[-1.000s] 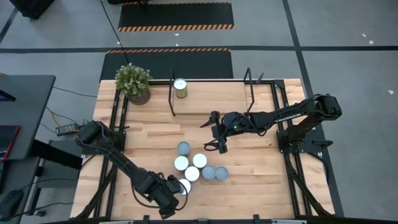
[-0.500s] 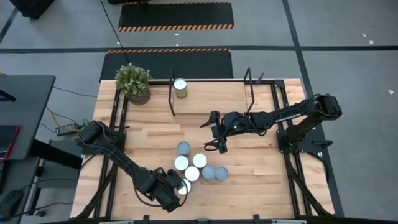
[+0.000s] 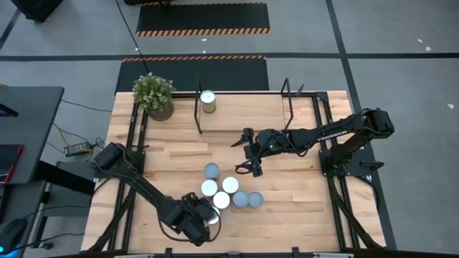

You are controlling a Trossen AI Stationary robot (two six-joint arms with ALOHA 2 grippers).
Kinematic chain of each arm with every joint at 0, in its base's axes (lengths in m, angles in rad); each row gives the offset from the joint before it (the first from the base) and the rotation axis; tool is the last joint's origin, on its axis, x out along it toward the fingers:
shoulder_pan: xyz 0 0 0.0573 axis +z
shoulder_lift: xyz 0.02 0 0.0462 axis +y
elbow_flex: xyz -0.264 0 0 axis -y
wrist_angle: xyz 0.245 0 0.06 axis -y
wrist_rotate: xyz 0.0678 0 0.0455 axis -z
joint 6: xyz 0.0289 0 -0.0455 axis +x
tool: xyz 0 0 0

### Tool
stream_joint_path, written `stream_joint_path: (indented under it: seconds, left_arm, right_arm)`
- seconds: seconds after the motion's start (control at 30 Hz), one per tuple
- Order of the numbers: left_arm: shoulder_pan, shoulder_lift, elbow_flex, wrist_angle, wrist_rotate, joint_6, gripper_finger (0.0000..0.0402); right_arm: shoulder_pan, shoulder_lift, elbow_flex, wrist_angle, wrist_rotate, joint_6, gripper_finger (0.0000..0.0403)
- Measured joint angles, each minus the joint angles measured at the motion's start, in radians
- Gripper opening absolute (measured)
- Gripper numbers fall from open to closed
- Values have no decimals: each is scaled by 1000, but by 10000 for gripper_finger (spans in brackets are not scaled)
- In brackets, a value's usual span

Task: Pick and place cans onto a shelf
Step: Put the canned peaches on the shelf

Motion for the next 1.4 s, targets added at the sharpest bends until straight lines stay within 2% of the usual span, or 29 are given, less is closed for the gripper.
stream_joint_path:
  seconds: [0.2, 0.37, 0.63, 0.8, 0.9, 1.03, 1.2, 1.3, 1.4]
  left_arm:
    - [1, 23, 0, 57, -47, 120, 396]
    - [5, 23, 1, 84, -99, 137, 396]
    - [22, 23, 1, 103, -99, 150, 379]
    - [39, 22, 1, 108, -49, 130, 339]
    - [55, 6, 8, 93, 36, 114, 314]
    - [67, -23, 56, 29, 109, 97, 305]
    - [79, -60, 187, -221, 170, 73, 317]
    - [112, -65, 310, -378, 156, 101, 320]
    - [165, -68, 413, -515, 87, 178, 319]
  right_arm:
    - [0, 0, 0, -6, 0, 5, 373]
    - [0, 0, 0, -3, -1, 5, 373]
    - [0, 0, 0, -2, -1, 5, 373]
    - [0, 0, 0, -4, -1, 5, 373]
    - [0, 0, 0, -8, -1, 5, 373]
    - [0, 0, 0, -11, -1, 4, 373]
    - [0, 0, 0, -31, -1, 5, 373]
    - [1, 0, -3, -39, 1, 15, 373]
    - [9, -13, -26, -36, 64, 15, 373]
